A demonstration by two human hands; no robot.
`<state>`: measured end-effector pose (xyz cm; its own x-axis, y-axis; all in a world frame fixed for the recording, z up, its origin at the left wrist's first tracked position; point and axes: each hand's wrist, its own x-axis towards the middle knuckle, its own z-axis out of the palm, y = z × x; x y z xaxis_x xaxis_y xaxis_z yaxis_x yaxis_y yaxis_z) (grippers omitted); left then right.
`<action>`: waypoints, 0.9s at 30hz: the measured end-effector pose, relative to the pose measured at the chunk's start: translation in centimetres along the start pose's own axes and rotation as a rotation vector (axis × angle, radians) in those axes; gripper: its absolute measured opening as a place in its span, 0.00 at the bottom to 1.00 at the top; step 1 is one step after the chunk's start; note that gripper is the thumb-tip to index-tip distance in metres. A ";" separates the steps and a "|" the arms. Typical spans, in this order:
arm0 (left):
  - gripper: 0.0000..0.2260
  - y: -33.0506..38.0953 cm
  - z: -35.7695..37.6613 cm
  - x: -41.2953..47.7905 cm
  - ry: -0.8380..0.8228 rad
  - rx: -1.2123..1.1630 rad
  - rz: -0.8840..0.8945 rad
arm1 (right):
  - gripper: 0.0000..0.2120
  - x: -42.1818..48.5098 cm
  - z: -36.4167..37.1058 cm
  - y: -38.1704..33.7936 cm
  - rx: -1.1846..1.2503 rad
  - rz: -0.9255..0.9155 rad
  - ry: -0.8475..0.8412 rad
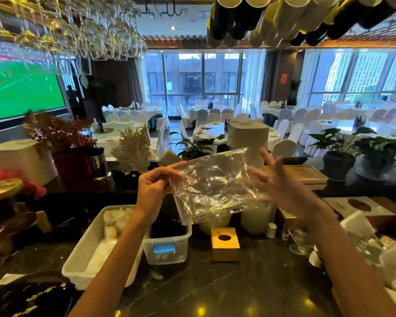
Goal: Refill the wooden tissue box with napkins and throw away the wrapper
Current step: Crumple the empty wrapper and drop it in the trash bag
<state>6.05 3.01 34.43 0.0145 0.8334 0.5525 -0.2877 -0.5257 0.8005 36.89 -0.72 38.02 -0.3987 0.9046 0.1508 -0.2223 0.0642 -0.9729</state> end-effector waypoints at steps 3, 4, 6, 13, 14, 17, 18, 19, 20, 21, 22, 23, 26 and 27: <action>0.21 -0.9 -0.3 -0.5 0.160 0.025 0.006 | 0.57 0.6 1.9 4.0 0.187 0.052 0.041; 0.23 -1.1 -0.3 -0.8 0.215 0.024 0.005 | 0.59 0.8 2.7 5.3 0.256 0.062 0.078; 0.26 -1.7 -0.5 -1.5 0.294 0.001 0.001 | 0.62 1.6 4.5 7.7 0.385 0.071 0.150; 0.17 -3.4 -1.0 -4.3 0.349 -0.028 -0.072 | 0.25 5.3 9.6 9.6 0.333 -0.095 0.273; 0.17 -3.3 -1.2 -4.8 0.292 -0.096 -0.102 | 0.22 5.6 9.5 9.2 0.296 -0.121 0.316; 0.14 -2.8 -2.4 -6.5 0.039 -0.342 -0.222 | 0.27 5.9 8.9 7.9 0.084 -0.126 0.409; 0.15 -2.6 -2.8 -6.8 0.003 -0.383 -0.244 | 0.29 5.8 8.6 7.5 0.012 -0.119 0.408; 0.17 -2.3 -3.2 -7.0 0.003 -0.403 -0.264 | 0.30 5.6 8.2 7.0 -0.058 -0.116 0.378; 0.18 -2.0 -3.5 -6.7 0.027 -0.389 -0.293 | 0.30 5.4 8.0 6.3 -0.127 -0.114 0.328; 0.19 -1.5 -3.6 -6.3 0.048 -0.332 -0.330 | 0.30 5.2 7.9 5.7 -0.193 -0.106 0.270; 0.20 -0.9 -3.5 -5.8 0.037 -0.233 -0.364 | 0.30 5.0 7.9 5.0 -0.250 -0.097 0.209; 0.22 -0.3 -3.3 -5.2 -0.007 -0.114 -0.394 | 0.31 4.9 8.0 4.4 -0.296 -0.085 0.153; 0.24 0.5 -2.0 -4.2 -0.184 0.100 -0.433 | 0.33 4.7 8.4 3.6 -0.305 -0.055 0.060; 0.22 0.4 -1.6 -4.1 -0.193 0.106 -0.422 | 0.35 4.7 8.5 3.5 -0.288 -0.056 0.066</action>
<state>4.38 -0.34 32.17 0.2897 0.9362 0.1988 -0.1188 -0.1710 0.9781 26.74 0.15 36.82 -0.3321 0.9211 0.2034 0.0232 0.2236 -0.9744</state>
